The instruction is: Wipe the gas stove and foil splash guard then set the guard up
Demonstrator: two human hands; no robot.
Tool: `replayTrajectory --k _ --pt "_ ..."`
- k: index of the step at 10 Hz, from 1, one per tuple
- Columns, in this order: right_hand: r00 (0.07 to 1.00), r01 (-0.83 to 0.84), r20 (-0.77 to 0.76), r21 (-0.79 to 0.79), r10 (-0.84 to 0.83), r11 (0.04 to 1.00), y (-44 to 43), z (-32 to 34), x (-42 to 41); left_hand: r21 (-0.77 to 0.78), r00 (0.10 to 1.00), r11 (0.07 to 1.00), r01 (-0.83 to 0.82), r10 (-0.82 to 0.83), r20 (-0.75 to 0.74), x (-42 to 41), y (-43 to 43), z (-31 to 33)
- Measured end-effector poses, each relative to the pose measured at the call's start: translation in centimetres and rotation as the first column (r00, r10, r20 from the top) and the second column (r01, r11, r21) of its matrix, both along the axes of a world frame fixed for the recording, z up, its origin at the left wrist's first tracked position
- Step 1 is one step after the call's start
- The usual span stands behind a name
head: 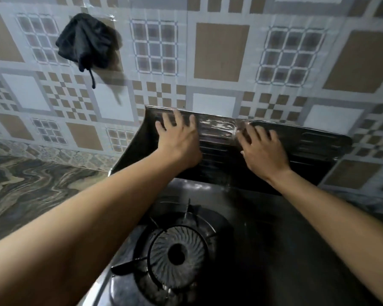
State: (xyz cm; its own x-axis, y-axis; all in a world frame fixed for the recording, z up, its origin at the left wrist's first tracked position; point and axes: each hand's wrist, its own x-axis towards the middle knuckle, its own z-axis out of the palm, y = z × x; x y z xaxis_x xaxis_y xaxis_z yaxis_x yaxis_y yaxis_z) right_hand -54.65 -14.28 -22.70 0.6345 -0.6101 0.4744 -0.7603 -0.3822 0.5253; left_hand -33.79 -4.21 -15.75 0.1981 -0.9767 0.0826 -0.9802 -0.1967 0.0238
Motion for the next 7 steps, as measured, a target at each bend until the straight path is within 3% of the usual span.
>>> replayTrajectory --k 1,2,5,7 --pt "0.997 0.068 -0.040 0.102 -0.064 0.992 -1.0 -0.2 -3.6 0.068 0.986 0.986 0.152 -0.146 -0.085 -2.2 -2.4 -3.1" --pt "0.996 0.027 -0.091 0.158 -0.012 0.987 -2.3 -1.2 -5.0 0.044 0.961 0.960 0.275 -0.274 -0.041 -2.7 -4.8 -5.8" --pt "0.996 -0.071 -0.053 -0.002 0.070 0.998 -5.7 -4.0 -6.3 -0.013 0.983 0.984 0.175 -0.174 0.051 -3.1 -9.4 -10.5" --pt "0.998 -0.042 0.051 0.146 0.035 0.988 -1.5 -0.3 -4.7 0.013 0.990 0.993 0.122 -0.122 0.065 -4.0 -7.7 -8.4"
